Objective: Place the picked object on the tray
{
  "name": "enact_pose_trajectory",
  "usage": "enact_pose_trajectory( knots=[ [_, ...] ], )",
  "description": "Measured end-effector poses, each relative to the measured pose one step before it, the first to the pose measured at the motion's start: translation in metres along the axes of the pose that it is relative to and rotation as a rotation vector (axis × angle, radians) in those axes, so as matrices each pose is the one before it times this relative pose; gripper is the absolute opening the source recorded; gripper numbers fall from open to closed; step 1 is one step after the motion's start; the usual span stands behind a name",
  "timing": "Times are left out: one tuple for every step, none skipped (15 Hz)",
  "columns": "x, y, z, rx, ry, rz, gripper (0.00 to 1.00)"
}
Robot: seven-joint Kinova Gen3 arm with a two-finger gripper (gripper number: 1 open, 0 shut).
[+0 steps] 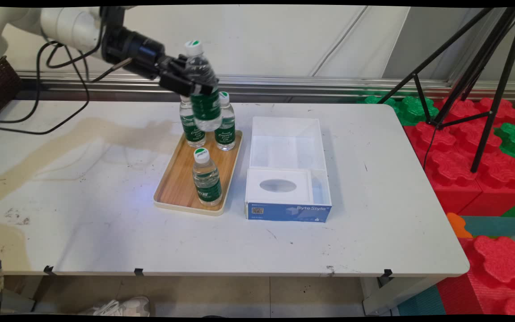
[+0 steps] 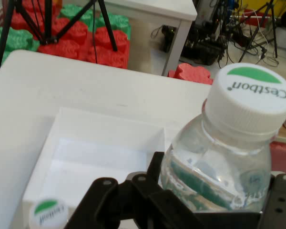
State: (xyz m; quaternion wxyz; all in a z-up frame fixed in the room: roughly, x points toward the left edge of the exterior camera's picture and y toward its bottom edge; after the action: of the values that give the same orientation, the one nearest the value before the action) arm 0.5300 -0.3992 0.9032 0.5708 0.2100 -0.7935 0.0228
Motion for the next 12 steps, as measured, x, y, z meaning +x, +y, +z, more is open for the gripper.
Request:
enact_pose_trajectory(
  knots=[
    [-0.00390,0.00076,-0.00312,-0.00093,-0.00482,-0.00147,0.00],
    [-0.00600,0.00106,-0.00439,-0.00112,-0.00787,-0.00198,0.00],
    [-0.00410,0.00079,-0.00274,-0.00065,-0.00539,-0.00128,0.00],
    [-0.00584,0.00092,-0.00353,-0.00070,-0.00802,-0.00171,0.00],
    [-0.00665,0.00093,-0.00334,-0.00053,-0.00997,-0.00149,0.00],
    [-0.00685,0.00074,-0.00230,-0.00019,-0.01056,-0.00177,0.00],
    [-0.00599,0.00067,-0.00146,-0.00025,-0.00934,-0.00127,0.00],
    [-0.00689,0.00061,-0.00088,-0.00037,-0.01109,-0.00059,0.00],
    [-0.00728,0.00043,-0.00070,0.00037,-0.01195,0.00027,0.00],
    [-0.00602,0.00004,-0.00038,0.00060,-0.01004,0.00109,0.00],
    [-0.00426,-0.00021,-0.00006,0.00027,-0.00759,0.00088,0.00],
    [-0.00620,-0.00023,-0.00013,0.00058,-0.01077,0.00172,0.00]
  ],
)
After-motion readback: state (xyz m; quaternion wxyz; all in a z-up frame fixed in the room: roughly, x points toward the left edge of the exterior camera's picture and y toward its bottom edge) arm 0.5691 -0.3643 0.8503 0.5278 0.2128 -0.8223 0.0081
